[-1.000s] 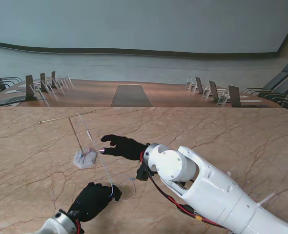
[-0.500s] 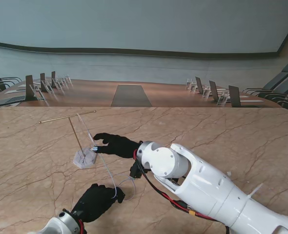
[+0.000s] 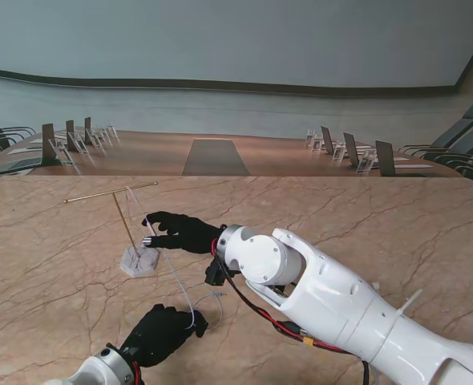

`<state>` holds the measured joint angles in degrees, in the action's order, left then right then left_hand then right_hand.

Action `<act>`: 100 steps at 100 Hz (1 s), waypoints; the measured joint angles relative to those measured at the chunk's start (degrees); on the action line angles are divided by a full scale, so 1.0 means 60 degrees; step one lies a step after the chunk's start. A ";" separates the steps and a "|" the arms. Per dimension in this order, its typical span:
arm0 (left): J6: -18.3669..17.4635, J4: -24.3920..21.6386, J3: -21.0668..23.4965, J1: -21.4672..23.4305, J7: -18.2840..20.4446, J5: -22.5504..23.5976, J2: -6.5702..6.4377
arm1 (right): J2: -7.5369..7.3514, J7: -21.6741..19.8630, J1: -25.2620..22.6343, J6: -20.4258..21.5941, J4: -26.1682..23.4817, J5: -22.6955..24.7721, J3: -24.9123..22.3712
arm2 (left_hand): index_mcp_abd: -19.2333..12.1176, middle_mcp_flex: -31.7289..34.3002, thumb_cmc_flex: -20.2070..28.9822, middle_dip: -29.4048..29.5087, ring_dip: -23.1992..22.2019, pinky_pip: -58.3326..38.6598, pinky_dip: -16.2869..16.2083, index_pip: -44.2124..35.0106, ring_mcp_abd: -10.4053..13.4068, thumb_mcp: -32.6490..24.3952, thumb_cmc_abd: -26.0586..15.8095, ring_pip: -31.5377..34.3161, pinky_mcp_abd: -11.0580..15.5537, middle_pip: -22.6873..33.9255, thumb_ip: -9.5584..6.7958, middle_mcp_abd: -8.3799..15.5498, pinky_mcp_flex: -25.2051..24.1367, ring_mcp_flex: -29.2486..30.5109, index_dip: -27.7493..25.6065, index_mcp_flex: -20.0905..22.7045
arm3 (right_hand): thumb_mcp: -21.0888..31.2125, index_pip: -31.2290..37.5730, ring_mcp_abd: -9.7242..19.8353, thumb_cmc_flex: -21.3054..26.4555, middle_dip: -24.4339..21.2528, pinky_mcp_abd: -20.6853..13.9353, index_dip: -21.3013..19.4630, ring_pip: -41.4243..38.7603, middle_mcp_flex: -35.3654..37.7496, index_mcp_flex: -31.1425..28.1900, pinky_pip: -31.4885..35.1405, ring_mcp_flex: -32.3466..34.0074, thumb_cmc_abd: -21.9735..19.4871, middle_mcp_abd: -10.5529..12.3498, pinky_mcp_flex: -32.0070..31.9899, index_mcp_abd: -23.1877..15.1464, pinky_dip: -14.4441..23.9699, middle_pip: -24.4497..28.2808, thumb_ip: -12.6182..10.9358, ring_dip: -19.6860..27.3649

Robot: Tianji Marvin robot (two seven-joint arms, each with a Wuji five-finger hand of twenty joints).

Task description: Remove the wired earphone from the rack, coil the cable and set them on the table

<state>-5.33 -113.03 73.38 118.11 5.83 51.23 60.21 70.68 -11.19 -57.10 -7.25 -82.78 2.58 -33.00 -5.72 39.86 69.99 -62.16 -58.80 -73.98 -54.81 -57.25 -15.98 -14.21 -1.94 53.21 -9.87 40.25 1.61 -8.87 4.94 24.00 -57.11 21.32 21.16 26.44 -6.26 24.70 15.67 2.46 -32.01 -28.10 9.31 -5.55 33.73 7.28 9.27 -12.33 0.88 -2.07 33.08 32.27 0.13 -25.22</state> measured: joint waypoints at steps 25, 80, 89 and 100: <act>0.0072 0.0000 -0.0059 -0.0077 0.0134 -0.0021 -0.0017 | 0.0105 0.0174 0.0065 0.0065 0.0136 -0.0010 0.0012 | 0.0000 0.0000 0.0000 0.0000 0.0008 0.0041 0.0081 0.0000 0.0003 0.0000 0.0000 -0.0038 0.0000 0.0000 0.0000 0.0000 -0.0019 0.0000 0.0001 0.0000 | -0.0735 0.2639 0.0006 0.1320 0.0360 0.0007 0.0274 -0.0129 0.0000 0.0000 0.0000 0.0275 -0.0300 0.0011 0.0113 -0.0610 0.0007 0.1100 0.0000 0.0000; 0.0204 -0.0014 -0.0031 -0.0064 0.0107 0.0007 -0.0019 | 0.0211 0.0422 0.0101 0.0372 0.0286 0.0042 0.0041 | -0.0044 -0.0028 0.0101 -0.0008 0.0179 0.0486 0.0389 0.0045 0.0023 0.0417 0.0091 -0.0304 0.0000 -0.0414 -0.0003 0.0000 -0.0221 -0.0186 0.1020 -0.0220 | -0.0256 0.6087 0.0085 0.3431 0.0580 0.0008 0.0860 -0.0347 0.2152 -0.2118 0.0521 0.0767 -0.0753 0.0609 0.0236 -0.2688 -0.0219 0.1305 0.0000 0.0106; 0.0264 -0.0022 -0.0002 -0.0045 0.0079 0.0006 -0.0013 | 0.0208 0.0400 0.0080 0.0456 0.0286 0.0025 -0.0004 | 0.0042 -0.0247 0.0110 -0.0008 0.0407 0.0862 0.0605 0.0241 0.0079 0.1118 0.0170 -0.0632 0.0001 -0.0734 -0.0004 0.0000 -0.0393 -0.0399 0.1784 -0.0321 | 0.0612 0.6059 0.0085 0.3404 0.0591 0.0008 0.0589 -0.0354 0.2516 -0.2620 0.0744 0.0862 -0.0180 0.0609 0.0235 -0.2638 -0.0330 0.1214 0.0136 0.0106; 0.0301 -0.0032 0.0037 -0.0015 0.0038 0.0020 -0.0011 | 0.0173 0.0377 0.0039 0.0578 0.0265 0.0056 -0.0057 | 0.0571 -0.0563 0.0110 0.0211 0.0629 0.1245 0.0850 0.0361 0.0155 0.2245 0.0187 -0.0918 0.0006 -0.0969 -0.0004 0.0000 -0.0530 -0.0524 0.2338 -0.0364 | 0.1837 0.5928 0.0035 0.3111 0.0625 0.0008 0.0368 -0.0526 0.3311 -0.3314 0.1059 0.1154 0.0541 0.0597 0.0262 -0.2243 -0.0459 0.1198 0.0154 0.0110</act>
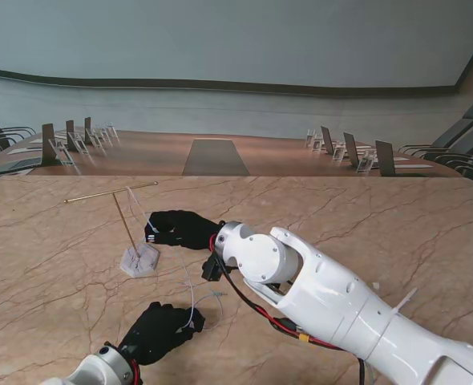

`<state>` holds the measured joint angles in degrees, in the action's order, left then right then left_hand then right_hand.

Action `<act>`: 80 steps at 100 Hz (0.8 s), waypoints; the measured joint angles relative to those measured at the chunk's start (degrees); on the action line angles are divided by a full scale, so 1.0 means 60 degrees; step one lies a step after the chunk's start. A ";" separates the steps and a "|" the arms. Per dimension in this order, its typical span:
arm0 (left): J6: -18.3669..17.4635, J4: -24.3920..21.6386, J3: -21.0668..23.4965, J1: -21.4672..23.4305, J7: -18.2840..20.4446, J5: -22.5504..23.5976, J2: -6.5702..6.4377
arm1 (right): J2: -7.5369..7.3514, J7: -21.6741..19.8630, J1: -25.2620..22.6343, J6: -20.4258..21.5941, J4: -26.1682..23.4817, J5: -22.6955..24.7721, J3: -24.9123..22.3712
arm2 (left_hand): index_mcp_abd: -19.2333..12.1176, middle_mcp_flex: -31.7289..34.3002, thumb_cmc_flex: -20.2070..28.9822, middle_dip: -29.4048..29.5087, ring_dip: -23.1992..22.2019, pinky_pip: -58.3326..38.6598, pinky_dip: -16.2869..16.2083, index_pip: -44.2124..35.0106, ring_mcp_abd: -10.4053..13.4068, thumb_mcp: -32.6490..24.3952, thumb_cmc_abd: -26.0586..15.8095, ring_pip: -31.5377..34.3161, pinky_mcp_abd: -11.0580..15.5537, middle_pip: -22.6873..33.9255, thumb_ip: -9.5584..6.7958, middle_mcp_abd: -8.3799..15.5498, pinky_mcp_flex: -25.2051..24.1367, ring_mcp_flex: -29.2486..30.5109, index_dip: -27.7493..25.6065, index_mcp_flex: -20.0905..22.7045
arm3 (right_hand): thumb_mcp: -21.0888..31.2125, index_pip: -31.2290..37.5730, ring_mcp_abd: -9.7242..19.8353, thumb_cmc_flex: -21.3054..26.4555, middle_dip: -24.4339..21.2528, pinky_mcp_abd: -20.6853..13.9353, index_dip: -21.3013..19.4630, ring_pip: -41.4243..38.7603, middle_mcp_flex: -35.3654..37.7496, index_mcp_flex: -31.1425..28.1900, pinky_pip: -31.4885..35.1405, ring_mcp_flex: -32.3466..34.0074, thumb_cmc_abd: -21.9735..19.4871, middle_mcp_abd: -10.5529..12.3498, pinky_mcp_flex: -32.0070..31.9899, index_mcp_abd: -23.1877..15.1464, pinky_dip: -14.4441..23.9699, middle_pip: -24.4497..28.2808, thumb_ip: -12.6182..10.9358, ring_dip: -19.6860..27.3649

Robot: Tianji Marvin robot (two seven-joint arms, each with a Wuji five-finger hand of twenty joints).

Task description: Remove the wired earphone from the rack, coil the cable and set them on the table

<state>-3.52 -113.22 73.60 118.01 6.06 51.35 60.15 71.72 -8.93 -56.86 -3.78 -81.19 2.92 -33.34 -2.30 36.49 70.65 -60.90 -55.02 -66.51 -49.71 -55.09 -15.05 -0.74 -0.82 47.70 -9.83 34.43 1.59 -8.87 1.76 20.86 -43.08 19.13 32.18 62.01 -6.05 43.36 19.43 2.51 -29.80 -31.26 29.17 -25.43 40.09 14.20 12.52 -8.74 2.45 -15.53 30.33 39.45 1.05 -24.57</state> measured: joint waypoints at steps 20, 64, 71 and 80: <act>-0.0146 -0.0003 0.0121 0.0059 -0.0145 0.0058 0.0015 | -0.0048 0.0072 -0.0100 0.0252 -0.0006 0.0111 -0.0072 | 0.0120 -0.0657 -0.0697 0.2450 0.1004 0.1318 0.0686 0.0782 0.0288 0.0127 0.0607 -0.1136 0.0000 -0.0421 0.0000 0.0023 -0.0451 -0.0346 0.0844 -0.0108 | 0.1577 -0.0451 -0.0029 -0.0317 0.0071 0.0000 -0.0422 -0.0083 0.1108 -0.1094 0.0499 0.0405 0.0922 -0.0168 0.0100 0.0754 -0.0235 0.0002 0.0019 0.0012; -0.0221 -0.0082 0.0645 0.0465 -0.0541 -0.0049 0.0118 | -0.0219 -0.0176 -0.0239 0.0196 -0.0153 0.0381 -0.0013 | 0.1034 -0.1851 -0.3686 0.4389 0.2716 0.3385 0.1427 0.3549 0.0699 0.0115 0.0082 -0.3364 0.0007 -0.1885 -0.0009 0.0034 -0.0857 -0.1245 0.2166 -0.0108 | 0.2629 -0.0992 -0.0200 -0.0608 0.0072 0.0000 -0.1212 -0.0278 0.1872 -0.1912 0.1039 0.0872 0.1468 -0.0354 0.0209 0.1247 -0.0556 -0.0010 -0.0123 0.0094; -0.0222 -0.0085 0.0760 0.0533 -0.0593 -0.0153 0.0143 | -0.0249 -0.0179 -0.0314 0.0175 -0.0192 0.0450 -0.0039 | 0.1065 -0.1963 -0.3933 0.4538 0.2879 0.3669 0.1492 0.3706 0.0729 0.0125 -0.0100 -0.3622 0.0010 -0.2020 -0.0009 0.0036 -0.0859 -0.1257 0.2212 -0.0108 | 0.2774 -0.1133 -0.0223 -0.0613 0.0072 0.0000 -0.1354 -0.0296 0.1972 -0.2131 0.1144 0.0959 0.1637 -0.0444 0.0213 0.1297 -0.0657 -0.0010 -0.0123 0.0094; -0.0222 -0.0059 0.0882 0.0605 -0.0862 -0.0203 0.0179 | -0.0307 -0.0214 -0.0416 0.0161 -0.0276 0.0548 -0.0078 | 0.1079 -0.2090 -0.3948 0.4719 0.3136 0.3981 0.1537 0.3873 0.0821 0.0131 -0.0204 -0.3941 0.0010 -0.2231 -0.0009 0.0036 -0.0861 -0.1348 0.2318 -0.0108 | 0.2908 -0.1139 -0.0225 -0.0614 0.0072 0.0000 -0.1428 -0.0386 0.2042 -0.2188 0.1222 0.0960 0.1693 -0.0475 0.0228 0.1409 -0.0667 -0.0003 -0.0123 0.0094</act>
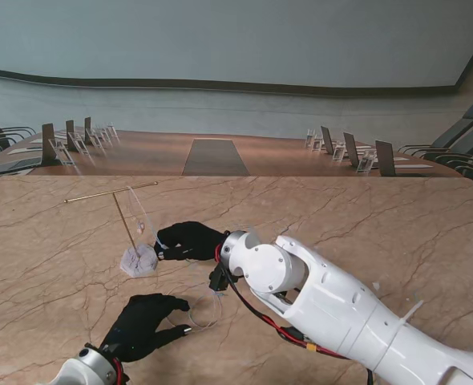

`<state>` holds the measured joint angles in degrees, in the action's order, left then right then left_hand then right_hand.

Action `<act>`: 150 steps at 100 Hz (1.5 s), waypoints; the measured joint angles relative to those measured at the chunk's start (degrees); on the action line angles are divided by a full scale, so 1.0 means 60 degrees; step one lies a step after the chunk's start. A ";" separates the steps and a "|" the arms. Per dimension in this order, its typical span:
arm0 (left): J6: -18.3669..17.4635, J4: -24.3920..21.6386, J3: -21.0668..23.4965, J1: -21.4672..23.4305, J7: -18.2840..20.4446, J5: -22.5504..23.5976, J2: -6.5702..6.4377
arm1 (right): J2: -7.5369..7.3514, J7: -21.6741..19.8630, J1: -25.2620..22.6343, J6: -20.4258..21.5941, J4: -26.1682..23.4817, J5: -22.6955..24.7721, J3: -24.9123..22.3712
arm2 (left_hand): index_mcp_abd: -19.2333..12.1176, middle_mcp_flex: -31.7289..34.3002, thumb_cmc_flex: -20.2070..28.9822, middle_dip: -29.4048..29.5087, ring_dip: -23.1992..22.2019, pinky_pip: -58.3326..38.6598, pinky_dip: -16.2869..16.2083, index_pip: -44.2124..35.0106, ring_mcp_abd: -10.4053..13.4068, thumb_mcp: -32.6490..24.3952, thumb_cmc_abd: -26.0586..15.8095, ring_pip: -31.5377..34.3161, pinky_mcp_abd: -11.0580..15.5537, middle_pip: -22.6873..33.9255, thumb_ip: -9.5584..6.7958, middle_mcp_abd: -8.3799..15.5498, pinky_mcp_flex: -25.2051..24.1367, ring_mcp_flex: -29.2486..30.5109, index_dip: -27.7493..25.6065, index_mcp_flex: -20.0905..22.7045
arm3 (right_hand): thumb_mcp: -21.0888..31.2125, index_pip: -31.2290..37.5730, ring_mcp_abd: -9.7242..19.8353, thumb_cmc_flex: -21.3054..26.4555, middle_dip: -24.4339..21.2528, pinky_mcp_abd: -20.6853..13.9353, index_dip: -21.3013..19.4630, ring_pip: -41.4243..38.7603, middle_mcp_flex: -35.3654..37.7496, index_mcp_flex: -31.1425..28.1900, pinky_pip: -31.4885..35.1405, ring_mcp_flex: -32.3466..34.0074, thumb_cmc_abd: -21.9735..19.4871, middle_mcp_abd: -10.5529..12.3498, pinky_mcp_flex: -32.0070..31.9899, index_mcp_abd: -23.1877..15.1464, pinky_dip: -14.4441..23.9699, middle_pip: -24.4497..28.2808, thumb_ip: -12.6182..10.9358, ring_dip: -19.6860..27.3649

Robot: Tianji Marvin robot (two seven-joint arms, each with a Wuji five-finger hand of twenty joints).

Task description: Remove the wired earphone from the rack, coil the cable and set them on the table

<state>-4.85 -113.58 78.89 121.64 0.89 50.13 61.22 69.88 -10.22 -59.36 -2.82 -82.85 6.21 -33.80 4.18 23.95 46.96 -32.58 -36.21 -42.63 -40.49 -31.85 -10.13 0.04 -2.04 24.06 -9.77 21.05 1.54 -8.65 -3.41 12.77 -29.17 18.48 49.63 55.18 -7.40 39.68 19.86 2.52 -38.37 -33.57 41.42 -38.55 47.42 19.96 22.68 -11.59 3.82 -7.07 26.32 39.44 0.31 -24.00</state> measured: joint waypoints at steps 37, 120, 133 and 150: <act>0.0139 0.0418 0.0227 0.0015 -0.0907 -0.0158 0.0156 | -0.0389 -0.0425 -0.0515 -0.0073 -0.0579 0.0493 -0.0311 | 0.0125 -0.0276 0.0201 0.0842 0.0687 0.1072 0.0168 0.0361 0.0296 0.0200 -0.0601 -0.0917 0.0000 -0.0473 0.0000 0.0118 -0.0041 -0.0239 0.0322 -0.0226 | 0.0027 -0.0007 -0.0027 -0.0002 0.0127 0.0000 -0.0351 -0.0441 0.0138 -0.0038 0.0433 0.0444 0.0003 -0.0224 0.0259 0.0198 -0.0099 0.0357 -0.0203 0.0000; -0.0226 0.1210 0.0266 -0.1066 -0.1320 -0.1789 0.0357 | -0.0912 -0.0787 -0.1715 -0.0617 -0.1685 0.1170 -0.0828 | 0.0857 -0.0772 -0.1203 0.1626 0.1791 0.3470 0.0713 0.1436 0.0347 0.0312 -0.1117 -0.2127 0.0229 -0.1092 0.0004 0.0101 -0.0049 -0.0636 0.1523 -0.0363 | 0.0131 -0.0014 -0.0892 -0.0002 0.0358 0.1157 -0.0401 -0.2544 0.0324 -0.0045 0.2657 0.1494 0.0003 -0.0828 0.1245 0.0299 -0.0109 0.1990 -0.0207 -0.0901; -0.0254 0.1279 0.0214 -0.1350 -0.1217 -0.1942 0.0369 | -0.0955 -0.0799 -0.1880 -0.0659 -0.1821 0.1182 -0.0838 | 0.0938 -0.0772 -0.1518 0.1674 0.1883 0.3575 0.0716 0.1558 0.0347 0.0311 -0.1114 -0.2145 0.0235 -0.1192 0.0004 0.0005 -0.0049 -0.0636 0.1624 -0.0367 | 0.0132 -0.0014 -0.0925 -0.0002 0.0358 0.1216 -0.0401 -0.2586 0.0324 -0.0045 0.2711 0.1498 0.0003 -0.0836 0.1245 0.0299 -0.0109 0.2059 -0.0207 -0.0960; -0.0239 0.1357 0.0188 -0.1623 -0.1099 -0.2328 0.0384 | -0.1015 -0.0867 -0.2076 -0.0638 -0.1983 0.1262 -0.0887 | 0.1116 -0.0773 -0.2008 0.1770 0.1902 0.3578 0.0722 0.1741 0.0046 0.0312 -0.1106 -0.2195 0.0240 -0.1317 0.0004 -0.0394 -0.0047 -0.0636 0.1736 -0.0370 | 0.0132 -0.0014 -0.0937 -0.0002 0.0359 0.1224 -0.0401 -0.2678 0.0324 -0.0045 0.2773 0.1499 0.0003 -0.0845 0.1245 0.0299 -0.0109 0.2063 -0.0207 -0.0971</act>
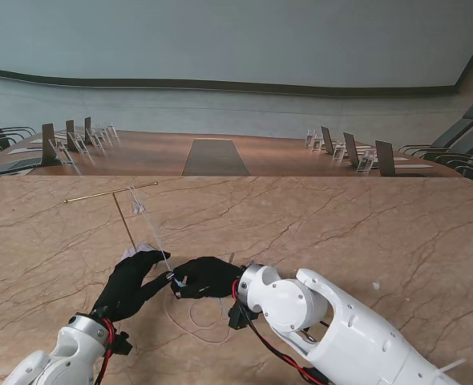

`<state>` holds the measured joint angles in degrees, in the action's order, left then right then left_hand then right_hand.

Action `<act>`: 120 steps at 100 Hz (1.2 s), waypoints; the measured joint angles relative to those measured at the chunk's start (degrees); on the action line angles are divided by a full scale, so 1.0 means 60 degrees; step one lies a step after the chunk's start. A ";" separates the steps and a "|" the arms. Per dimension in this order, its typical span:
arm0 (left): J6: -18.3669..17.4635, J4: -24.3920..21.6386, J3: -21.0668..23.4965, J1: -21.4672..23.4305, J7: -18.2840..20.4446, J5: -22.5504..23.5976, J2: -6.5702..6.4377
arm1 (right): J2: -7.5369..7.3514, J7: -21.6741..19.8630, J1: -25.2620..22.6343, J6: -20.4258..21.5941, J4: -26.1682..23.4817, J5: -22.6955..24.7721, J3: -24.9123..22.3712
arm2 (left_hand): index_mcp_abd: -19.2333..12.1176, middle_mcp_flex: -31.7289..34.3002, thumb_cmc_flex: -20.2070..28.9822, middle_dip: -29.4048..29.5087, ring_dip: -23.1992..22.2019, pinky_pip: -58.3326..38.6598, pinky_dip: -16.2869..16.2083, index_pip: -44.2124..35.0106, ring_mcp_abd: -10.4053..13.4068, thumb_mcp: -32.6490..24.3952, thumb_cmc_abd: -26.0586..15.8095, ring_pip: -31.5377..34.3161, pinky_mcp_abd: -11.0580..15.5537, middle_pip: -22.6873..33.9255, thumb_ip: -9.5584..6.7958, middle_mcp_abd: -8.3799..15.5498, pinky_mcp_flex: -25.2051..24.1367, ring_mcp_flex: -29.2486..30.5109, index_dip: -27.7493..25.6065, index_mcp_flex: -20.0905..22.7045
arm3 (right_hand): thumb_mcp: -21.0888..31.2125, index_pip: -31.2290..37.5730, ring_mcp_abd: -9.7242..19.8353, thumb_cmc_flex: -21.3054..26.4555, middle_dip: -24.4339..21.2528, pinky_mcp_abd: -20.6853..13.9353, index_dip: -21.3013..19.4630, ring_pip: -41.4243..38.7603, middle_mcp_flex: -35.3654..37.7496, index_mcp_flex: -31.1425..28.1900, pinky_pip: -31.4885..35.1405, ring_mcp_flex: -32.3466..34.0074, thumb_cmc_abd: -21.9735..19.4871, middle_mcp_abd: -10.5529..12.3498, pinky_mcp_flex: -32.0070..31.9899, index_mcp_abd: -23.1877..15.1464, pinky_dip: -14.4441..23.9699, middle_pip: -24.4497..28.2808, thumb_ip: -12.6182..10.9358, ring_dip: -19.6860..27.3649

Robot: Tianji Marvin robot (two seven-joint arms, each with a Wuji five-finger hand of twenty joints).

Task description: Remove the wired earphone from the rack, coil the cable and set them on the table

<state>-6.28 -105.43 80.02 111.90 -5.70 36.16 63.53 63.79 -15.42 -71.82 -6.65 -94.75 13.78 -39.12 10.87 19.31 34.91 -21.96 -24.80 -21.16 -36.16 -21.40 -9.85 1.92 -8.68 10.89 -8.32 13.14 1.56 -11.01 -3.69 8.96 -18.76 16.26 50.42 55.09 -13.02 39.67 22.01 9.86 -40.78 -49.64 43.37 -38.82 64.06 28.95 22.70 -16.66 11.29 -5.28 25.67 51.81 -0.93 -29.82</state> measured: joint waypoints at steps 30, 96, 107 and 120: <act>0.0056 0.0356 -0.0150 -0.0530 -0.0136 -0.0833 0.0102 | -0.0095 -0.0147 -0.0208 0.0038 -0.0213 0.0004 -0.0021 | 0.0468 0.0216 -0.0493 0.0265 0.0357 -0.0966 0.0840 0.0204 -0.0733 0.0018 0.0220 0.0130 -0.0071 -0.0276 0.0004 -0.0619 0.0191 0.0000 0.0248 0.0022 | 0.0002 0.0000 -0.0005 0.0000 0.0000 0.0010 0.0000 -0.0006 0.0027 -0.0004 0.0021 0.0084 0.0000 -0.0005 0.0063 0.0001 0.0000 0.0014 0.0000 -0.0001; -0.0573 0.1566 -0.0566 -0.1766 -0.0189 -0.2685 0.0286 | -0.0299 -0.0560 -0.0436 0.0268 -0.0738 0.0064 -0.0065 | 0.0469 0.0938 -0.1167 0.0510 0.0952 -0.2724 0.2469 0.0350 -0.0896 -0.0008 0.0832 0.0930 -0.0080 -0.0257 0.0011 -0.0739 0.0510 0.0310 0.0363 0.0294 | 0.0007 0.0000 -0.0025 0.0000 0.0000 0.0027 -0.0001 -0.0015 0.0155 -0.0014 0.0044 0.0097 0.0002 -0.0011 0.0067 0.0011 0.0000 0.0017 0.0000 -0.0001; -0.0673 0.1589 -0.0557 -0.1840 -0.0090 -0.2757 0.0303 | -0.0302 -0.0559 -0.0445 0.0307 -0.0761 0.0091 -0.0086 | 0.0468 0.1169 -0.1375 0.0511 0.0955 -0.2724 0.2526 0.0356 -0.0896 -0.0011 0.0820 0.0982 -0.0080 -0.0255 0.0011 -0.0742 0.0513 0.0411 0.0364 0.0429 | 0.0017 0.0000 -0.0028 0.0000 0.0000 0.0038 -0.0001 -0.0024 0.0228 -0.0018 0.0064 0.0184 0.0006 -0.0011 0.0140 0.0013 0.0000 0.0047 0.0000 -0.0001; -0.0953 0.1585 -0.0455 -0.1819 -0.0092 -0.2911 0.0341 | -0.0303 -0.0542 -0.0510 0.0323 -0.0790 0.0194 -0.0168 | 0.0467 0.1321 -0.1553 0.0512 0.0957 -0.2724 0.2546 0.0357 -0.0896 -0.0015 0.0615 0.0985 -0.0080 -0.0254 0.0010 -0.0746 0.0513 0.0414 0.0364 0.0523 | 0.0110 0.0000 -0.0063 -0.0001 0.0000 0.0111 -0.0001 -0.0105 0.0256 -0.0114 0.0116 0.0184 0.0104 -0.0015 0.0142 0.0145 0.0000 0.0051 -0.0185 -0.0001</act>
<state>-12.00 -95.92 77.29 100.99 -6.26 18.69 65.57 61.97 -18.67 -74.88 -4.71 -99.49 14.94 -40.13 13.67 27.24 25.59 -18.89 -19.06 -37.50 -20.88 -19.26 -15.23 1.83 -4.99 16.80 -8.80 11.62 1.62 -15.49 -0.61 11.44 -16.58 19.40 51.08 55.09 -13.40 39.66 22.02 10.52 -40.78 -50.27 44.90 -39.51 64.76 30.06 23.32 -16.75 12.14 -4.41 25.67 52.12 -2.04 -29.83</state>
